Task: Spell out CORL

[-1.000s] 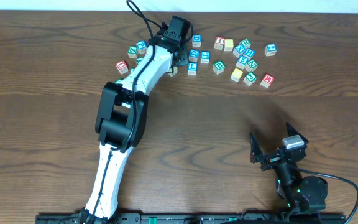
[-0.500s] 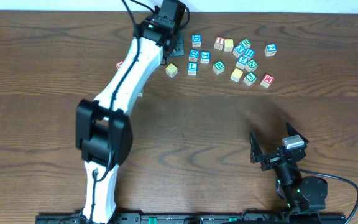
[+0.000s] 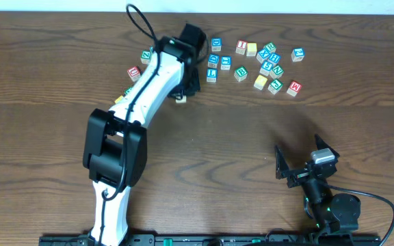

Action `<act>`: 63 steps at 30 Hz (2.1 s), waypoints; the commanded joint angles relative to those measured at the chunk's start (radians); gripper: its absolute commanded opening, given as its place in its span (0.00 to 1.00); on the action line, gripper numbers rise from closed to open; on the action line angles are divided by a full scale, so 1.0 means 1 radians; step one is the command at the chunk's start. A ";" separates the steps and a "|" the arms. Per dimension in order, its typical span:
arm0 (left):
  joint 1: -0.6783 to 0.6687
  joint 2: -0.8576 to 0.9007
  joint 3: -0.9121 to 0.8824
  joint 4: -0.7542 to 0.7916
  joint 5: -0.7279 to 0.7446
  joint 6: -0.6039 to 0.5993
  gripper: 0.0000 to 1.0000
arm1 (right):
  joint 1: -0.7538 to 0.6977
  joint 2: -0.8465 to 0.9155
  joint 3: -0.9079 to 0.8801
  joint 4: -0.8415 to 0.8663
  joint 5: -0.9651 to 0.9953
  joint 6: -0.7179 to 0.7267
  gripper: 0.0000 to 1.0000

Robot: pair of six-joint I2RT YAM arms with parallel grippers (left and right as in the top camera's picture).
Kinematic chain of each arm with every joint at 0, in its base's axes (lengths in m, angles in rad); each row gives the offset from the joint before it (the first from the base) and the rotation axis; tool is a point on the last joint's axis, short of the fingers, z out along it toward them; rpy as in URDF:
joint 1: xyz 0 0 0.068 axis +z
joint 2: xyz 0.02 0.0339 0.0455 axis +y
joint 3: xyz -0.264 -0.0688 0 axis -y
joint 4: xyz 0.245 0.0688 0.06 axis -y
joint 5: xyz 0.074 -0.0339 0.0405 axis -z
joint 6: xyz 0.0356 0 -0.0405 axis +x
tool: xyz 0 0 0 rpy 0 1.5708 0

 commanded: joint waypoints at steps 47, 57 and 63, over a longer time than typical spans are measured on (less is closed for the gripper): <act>-0.052 0.018 -0.262 0.379 0.058 -0.053 0.50 | -0.001 -0.006 -0.003 -0.001 -0.004 0.007 0.99; -0.047 -0.098 -0.247 0.380 0.053 0.050 0.62 | -0.001 -0.006 -0.003 -0.001 -0.004 0.007 0.99; -0.027 -0.208 -0.247 0.365 0.031 0.086 0.64 | -0.001 -0.006 -0.003 -0.001 -0.004 0.007 0.99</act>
